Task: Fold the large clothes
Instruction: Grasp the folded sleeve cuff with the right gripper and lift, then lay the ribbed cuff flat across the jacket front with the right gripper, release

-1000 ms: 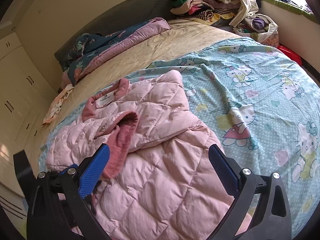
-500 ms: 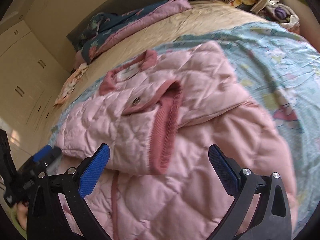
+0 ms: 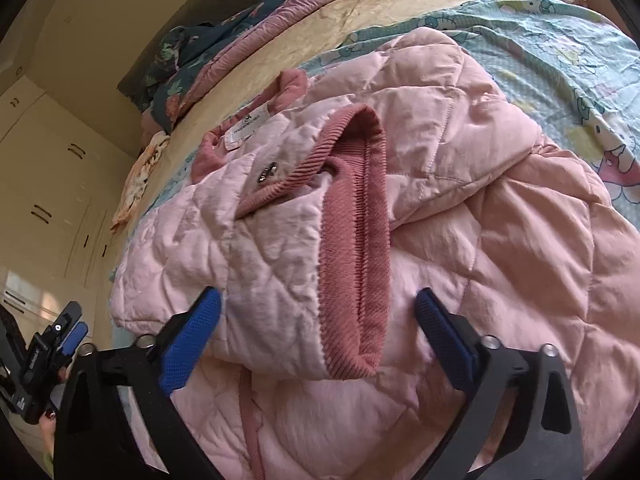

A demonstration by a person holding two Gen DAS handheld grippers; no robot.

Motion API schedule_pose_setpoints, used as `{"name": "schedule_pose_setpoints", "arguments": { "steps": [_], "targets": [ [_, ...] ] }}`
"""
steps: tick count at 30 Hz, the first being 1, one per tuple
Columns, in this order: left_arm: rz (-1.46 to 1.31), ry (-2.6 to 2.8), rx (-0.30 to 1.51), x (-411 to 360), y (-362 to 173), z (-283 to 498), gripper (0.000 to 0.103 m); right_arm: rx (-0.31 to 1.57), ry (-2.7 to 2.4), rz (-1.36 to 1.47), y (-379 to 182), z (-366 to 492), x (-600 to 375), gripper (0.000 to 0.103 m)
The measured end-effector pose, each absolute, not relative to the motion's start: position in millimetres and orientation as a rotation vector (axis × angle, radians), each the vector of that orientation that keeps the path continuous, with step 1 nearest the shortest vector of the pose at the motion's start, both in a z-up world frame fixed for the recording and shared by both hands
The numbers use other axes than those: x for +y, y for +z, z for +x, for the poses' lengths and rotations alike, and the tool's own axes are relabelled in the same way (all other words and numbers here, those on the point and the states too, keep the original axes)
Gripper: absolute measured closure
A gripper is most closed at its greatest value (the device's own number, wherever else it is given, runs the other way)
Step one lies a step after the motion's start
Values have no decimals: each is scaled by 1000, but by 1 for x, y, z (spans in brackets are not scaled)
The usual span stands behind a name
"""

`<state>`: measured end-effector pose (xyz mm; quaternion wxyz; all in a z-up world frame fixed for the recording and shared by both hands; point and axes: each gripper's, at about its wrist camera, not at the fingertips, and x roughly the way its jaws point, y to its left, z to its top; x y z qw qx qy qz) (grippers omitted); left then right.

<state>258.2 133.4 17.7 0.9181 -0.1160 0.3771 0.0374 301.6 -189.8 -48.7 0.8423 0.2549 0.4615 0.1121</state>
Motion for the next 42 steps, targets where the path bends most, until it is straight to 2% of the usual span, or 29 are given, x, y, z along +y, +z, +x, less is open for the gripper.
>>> {"name": "schedule_pose_setpoints", "arguments": {
  "steps": [1,2,4,5,8,16,21,42],
  "targets": [
    [-247,82,773,137,17,259,10,964,244,547,-48,301,-191,31],
    [-252,83,772,138,17,259,10,958,253,550,-49,301,-191,45],
    [-261,87,771,141,15,259,10,919,263,522,-43,299,-189,62],
    [-266,88,771,142,13,260,10,906,275,506,-38,298,-188,75],
    [-276,90,771,145,11,261,10,842,322,399,-8,300,-178,82],
    [-251,89,756,139,24,274,10,592,453,151,92,309,-163,88],
    [-230,86,738,134,35,289,10,492,458,62,119,318,-171,88],
    [-165,-40,886,83,-2,342,10,680,324,136,24,342,-202,88]
  ]
}}
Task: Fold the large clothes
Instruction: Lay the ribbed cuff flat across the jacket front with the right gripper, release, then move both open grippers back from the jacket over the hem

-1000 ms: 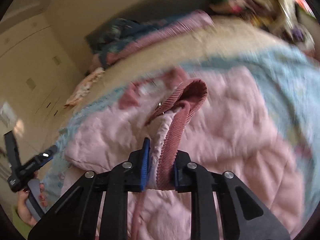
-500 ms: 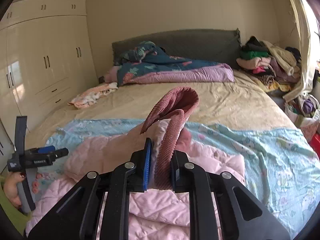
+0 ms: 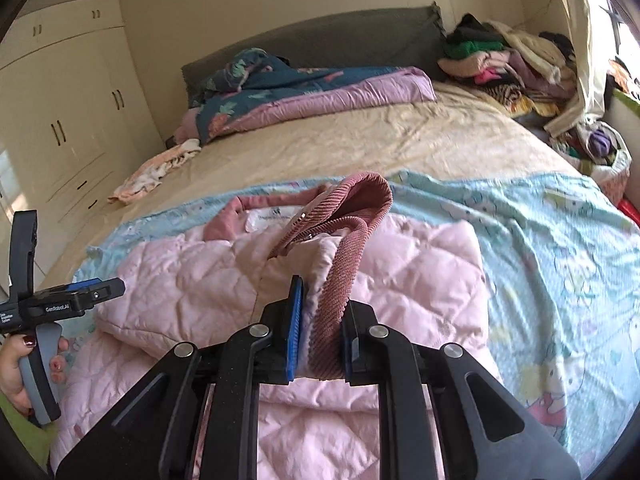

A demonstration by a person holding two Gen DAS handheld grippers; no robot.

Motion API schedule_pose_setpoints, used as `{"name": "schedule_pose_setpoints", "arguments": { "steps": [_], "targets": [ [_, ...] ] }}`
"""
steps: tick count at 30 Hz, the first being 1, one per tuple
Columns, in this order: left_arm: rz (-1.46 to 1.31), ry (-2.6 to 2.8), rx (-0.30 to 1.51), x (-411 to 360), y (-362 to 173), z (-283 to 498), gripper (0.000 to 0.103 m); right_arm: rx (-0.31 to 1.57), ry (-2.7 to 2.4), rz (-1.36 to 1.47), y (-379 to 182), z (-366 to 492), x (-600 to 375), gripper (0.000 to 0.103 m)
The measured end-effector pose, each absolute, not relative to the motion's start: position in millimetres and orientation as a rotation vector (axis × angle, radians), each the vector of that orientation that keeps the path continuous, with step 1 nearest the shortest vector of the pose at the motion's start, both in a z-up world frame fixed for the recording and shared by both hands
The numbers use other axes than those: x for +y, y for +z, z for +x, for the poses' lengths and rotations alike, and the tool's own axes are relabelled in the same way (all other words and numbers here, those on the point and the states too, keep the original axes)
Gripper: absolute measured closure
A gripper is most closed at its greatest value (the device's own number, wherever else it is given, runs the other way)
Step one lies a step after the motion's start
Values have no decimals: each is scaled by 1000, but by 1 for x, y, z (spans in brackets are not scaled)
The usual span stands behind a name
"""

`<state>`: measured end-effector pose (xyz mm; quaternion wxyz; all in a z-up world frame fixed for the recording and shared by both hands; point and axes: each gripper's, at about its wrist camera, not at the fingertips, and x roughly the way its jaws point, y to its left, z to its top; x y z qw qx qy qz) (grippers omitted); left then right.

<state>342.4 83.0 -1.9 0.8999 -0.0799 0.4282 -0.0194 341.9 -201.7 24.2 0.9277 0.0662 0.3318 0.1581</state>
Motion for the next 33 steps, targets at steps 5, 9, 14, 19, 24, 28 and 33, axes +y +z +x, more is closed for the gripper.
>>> {"name": "schedule_pose_setpoints", "arguments": {
  "steps": [5,9,14,19,24,28,33],
  "targets": [
    [-151,-66,911,73,-10,345,12,707,312,145,16,344,-203,88],
    [-153,-61,936,73,-19,348,13,743,285,141,11,346,-203,80],
    [-149,-38,955,74,-31,352,13,742,244,90,15,343,-200,55],
    [-171,-35,984,78,-44,357,13,706,243,47,28,339,-193,45],
    [-164,-44,1015,80,-59,363,11,711,297,-14,33,341,-167,34],
    [-210,-63,1021,90,-68,366,9,748,351,-80,28,346,-138,34],
    [-208,-63,1017,91,-73,368,8,795,387,-144,16,357,-108,33]
  ]
}}
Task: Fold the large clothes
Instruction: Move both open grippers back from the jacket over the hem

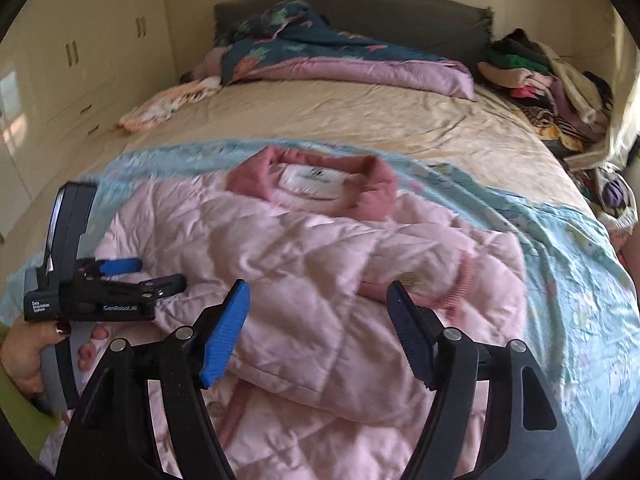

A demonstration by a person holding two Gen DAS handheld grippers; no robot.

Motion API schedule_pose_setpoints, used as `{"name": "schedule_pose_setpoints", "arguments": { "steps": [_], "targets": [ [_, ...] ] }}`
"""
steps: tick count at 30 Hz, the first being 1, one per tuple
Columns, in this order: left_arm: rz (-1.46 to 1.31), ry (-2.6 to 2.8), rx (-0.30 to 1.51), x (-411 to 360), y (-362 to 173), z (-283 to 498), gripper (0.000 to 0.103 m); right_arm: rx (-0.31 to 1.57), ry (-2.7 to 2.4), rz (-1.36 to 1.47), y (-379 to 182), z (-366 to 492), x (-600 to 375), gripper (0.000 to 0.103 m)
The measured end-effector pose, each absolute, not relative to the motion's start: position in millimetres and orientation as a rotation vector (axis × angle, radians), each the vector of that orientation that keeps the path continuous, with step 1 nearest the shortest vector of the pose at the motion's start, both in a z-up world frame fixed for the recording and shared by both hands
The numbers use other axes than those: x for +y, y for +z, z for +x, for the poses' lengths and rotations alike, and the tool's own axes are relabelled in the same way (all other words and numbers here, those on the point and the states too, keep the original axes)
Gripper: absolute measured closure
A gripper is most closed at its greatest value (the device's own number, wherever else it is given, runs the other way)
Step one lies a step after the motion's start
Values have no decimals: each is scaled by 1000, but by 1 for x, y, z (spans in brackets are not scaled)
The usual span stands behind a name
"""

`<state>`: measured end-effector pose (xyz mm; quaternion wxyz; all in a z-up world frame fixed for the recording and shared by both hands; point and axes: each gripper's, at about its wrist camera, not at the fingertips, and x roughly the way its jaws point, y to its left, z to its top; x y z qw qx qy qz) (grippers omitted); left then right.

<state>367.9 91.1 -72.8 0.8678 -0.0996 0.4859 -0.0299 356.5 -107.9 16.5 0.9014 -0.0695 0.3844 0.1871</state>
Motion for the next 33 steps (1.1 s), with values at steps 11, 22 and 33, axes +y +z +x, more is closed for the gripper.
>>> {"name": "schedule_pose_setpoints", "arguments": {
  "steps": [11,22,33],
  "targets": [
    [-191,-64,1002,91,-74,367,8,1017,332,-133,-55,392,-89,26],
    [-216,-55,963,95,-48,340,9,962,306,-83,-60,381,-95,26],
    [-250,-33,926,100,-24,315,9,936,298,-44,-49,356,-101,23]
  ]
}}
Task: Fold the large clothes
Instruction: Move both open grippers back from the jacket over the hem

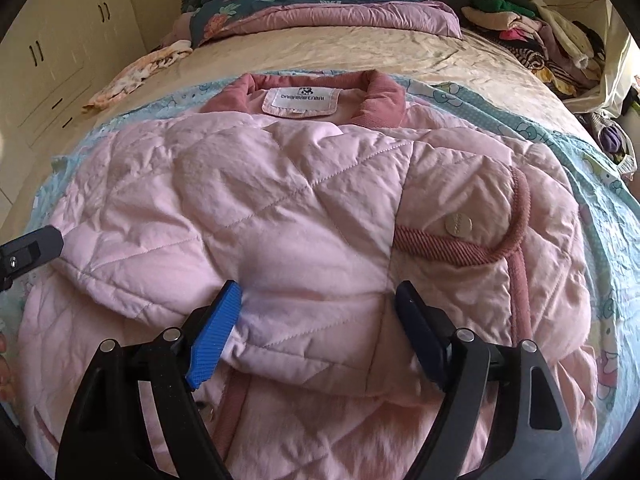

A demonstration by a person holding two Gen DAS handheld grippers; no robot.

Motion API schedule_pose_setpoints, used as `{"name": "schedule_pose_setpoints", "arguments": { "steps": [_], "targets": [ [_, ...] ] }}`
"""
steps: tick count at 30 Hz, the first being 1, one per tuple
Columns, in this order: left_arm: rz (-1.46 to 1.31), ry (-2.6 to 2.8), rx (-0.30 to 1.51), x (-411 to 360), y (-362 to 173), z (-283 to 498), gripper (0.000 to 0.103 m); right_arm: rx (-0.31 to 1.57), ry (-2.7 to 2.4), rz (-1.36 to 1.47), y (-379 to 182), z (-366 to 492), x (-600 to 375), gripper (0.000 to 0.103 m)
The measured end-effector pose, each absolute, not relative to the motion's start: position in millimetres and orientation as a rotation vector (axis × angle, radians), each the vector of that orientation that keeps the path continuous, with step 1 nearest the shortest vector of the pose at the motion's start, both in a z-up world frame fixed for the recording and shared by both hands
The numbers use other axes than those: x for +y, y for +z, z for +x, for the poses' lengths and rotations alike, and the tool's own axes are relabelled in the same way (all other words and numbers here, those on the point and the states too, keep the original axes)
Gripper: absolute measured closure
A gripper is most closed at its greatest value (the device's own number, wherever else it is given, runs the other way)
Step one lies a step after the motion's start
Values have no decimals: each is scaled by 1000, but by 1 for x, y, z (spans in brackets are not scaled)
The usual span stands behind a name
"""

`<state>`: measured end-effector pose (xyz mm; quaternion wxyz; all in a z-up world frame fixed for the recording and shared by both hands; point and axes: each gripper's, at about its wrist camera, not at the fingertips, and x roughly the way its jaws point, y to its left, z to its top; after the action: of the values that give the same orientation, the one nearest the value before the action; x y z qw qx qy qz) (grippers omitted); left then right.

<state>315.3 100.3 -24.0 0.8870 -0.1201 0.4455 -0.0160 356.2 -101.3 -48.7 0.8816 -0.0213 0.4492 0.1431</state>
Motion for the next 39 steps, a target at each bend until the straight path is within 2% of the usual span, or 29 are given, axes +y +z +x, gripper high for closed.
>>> {"name": "schedule_pose_setpoints", "arguments": {
  "steps": [5,13,15,39],
  "targets": [
    [-288,-51,920,104,-18,305,9,916,347,39,-33,335,-113,13],
    [-281,-60,890,99,1,288,9,870,363,75,-2,302,-124,10],
    [-281,-62,878,99,6,283,9,855,362,87,6,296,-128,5],
    [-206,-52,769,89,67,221,9,665,369,101,105,221,-153,4]
  ]
}}
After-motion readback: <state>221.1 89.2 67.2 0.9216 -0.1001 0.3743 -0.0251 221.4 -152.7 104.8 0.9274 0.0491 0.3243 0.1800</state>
